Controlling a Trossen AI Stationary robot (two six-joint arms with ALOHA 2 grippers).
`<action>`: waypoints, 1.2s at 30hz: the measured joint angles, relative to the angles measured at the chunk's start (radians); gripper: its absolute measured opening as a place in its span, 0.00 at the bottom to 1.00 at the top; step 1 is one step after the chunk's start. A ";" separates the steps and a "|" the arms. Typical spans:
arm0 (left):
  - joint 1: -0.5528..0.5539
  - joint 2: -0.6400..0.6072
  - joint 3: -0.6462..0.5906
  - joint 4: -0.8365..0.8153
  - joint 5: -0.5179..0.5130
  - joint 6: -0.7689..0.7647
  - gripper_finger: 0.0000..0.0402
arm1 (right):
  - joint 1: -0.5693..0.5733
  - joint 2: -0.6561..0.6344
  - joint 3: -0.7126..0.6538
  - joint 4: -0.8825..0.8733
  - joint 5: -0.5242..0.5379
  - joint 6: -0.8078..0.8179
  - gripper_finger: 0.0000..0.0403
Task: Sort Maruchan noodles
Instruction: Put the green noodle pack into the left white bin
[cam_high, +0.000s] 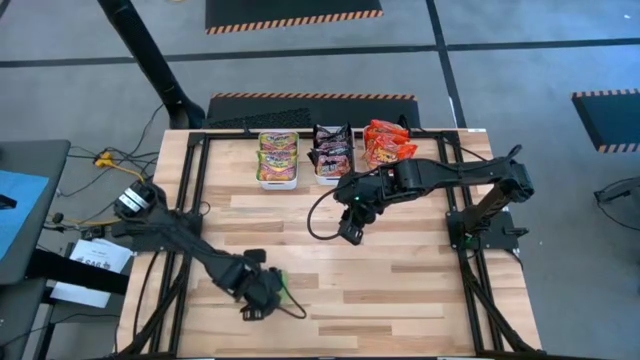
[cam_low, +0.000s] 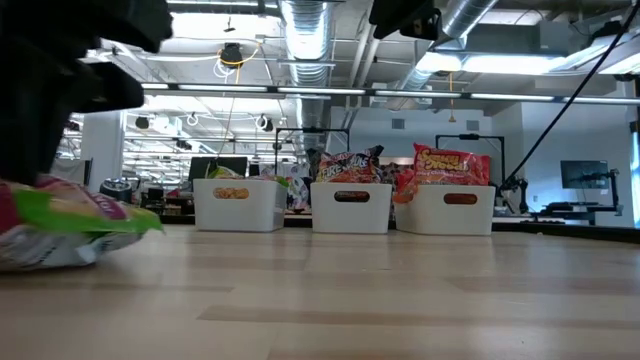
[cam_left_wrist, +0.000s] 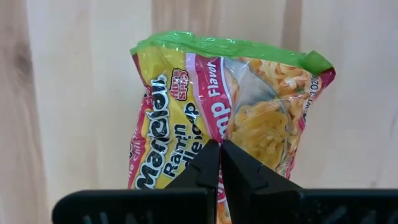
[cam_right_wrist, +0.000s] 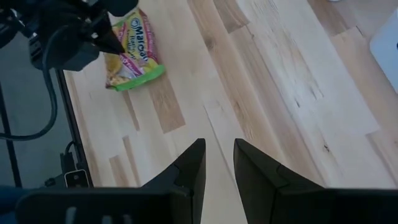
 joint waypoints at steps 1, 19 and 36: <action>0.012 0.000 0.000 0.000 0.000 0.019 0.00 | 0.000 0.000 0.000 0.000 0.000 -0.006 0.27; 0.227 -0.001 0.002 0.006 0.000 0.214 0.00 | -0.005 0.000 0.000 -0.009 -0.001 -0.083 0.27; 0.384 -0.002 0.002 0.005 0.032 0.282 0.00 | -0.005 0.000 0.000 -0.011 -0.001 -0.088 0.27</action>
